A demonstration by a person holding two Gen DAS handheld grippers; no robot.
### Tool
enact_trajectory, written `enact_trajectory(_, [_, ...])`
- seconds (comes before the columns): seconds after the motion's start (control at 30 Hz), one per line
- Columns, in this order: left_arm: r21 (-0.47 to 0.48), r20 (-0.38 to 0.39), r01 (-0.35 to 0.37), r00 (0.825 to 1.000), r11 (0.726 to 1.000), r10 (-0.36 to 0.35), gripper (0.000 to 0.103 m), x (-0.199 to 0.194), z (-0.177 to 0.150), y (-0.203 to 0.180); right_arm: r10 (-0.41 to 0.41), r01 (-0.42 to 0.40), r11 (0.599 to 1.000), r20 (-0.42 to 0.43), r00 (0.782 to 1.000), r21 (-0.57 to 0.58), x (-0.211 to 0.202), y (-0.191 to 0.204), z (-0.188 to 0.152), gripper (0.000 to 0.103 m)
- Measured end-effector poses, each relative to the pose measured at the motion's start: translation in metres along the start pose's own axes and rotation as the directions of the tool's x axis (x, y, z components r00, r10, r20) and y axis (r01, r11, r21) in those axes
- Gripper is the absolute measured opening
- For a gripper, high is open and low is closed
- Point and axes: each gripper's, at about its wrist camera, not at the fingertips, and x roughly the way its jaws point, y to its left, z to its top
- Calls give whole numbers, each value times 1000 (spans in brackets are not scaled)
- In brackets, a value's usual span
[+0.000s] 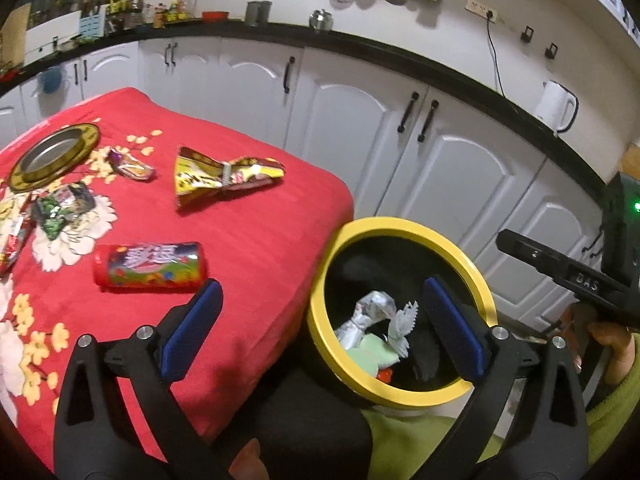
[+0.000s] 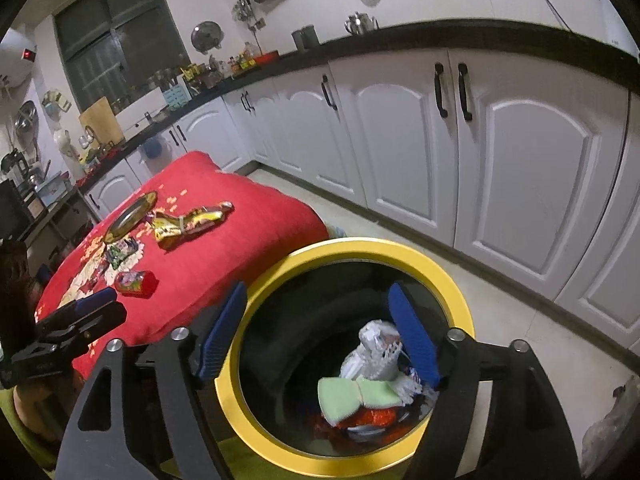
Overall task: Collect trash
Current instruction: 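Move both tools back over the table toward the remaining wrappers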
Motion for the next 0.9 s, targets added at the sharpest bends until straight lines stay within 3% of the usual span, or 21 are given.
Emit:
enact_trajectory(0.37, [-30,111,-71,991,997,74,92,-33,10,19,47,-39,996,94,994,-80,-22,35,10,77])
enact_trajectory(0.47, [-47,136,-80,987,996,86,92,-42,12,26,58,-47,994,119,991,-99,-27,46,12,83])
enact_trajectory(0.9, [-114,229,-135,961,984,158,92,-76,18,62,124,-97,970,111,986,-222,-27,95,17,85])
